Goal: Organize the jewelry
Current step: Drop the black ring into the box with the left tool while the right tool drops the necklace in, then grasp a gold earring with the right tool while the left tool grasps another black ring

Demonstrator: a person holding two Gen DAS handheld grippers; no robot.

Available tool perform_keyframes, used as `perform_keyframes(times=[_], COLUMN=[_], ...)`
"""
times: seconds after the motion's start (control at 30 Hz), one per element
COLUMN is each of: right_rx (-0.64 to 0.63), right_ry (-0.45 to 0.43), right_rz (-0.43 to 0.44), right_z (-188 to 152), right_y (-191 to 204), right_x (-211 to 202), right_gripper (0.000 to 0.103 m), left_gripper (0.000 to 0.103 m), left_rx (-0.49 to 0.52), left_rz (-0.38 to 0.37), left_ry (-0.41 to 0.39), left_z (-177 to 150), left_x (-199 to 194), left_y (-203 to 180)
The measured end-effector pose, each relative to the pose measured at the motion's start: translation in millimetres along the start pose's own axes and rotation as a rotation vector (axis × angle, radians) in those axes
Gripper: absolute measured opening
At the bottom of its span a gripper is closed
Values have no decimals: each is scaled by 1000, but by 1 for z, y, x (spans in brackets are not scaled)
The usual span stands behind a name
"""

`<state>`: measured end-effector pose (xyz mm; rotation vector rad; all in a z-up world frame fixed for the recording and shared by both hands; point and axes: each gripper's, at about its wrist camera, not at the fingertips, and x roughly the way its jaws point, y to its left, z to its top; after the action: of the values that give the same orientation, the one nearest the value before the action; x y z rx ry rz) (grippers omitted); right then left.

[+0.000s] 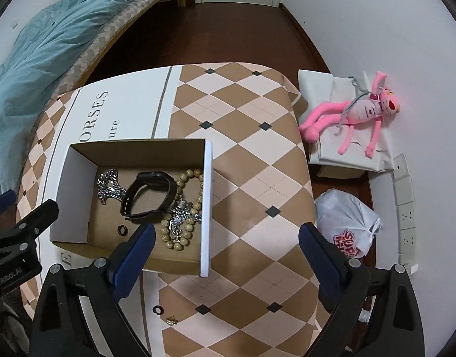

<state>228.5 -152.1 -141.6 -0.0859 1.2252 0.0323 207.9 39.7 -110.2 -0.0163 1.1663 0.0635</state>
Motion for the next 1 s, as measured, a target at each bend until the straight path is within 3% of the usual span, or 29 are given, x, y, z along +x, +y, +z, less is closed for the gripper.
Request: perform_keyframes(times=[0.33, 0.67, 1.0], right_rx=[26, 33, 64], right_ry=[-59, -207, -286], right_rz=[-10, -30, -11], right_z=[-12, -32, -60], right_y=[-5, -8, -15], right_x=[-24, -95, -146], right_gripper=[98, 99, 99], left_gripper=[98, 98, 98], left_rx=[-28, -32, -29], left_rz=[-4, 16, -4], left_ry=[-64, -174, -241], left_z=[-7, -23, -47], left_x=[-32, -90, -135], left_y=[0, -4, -8])
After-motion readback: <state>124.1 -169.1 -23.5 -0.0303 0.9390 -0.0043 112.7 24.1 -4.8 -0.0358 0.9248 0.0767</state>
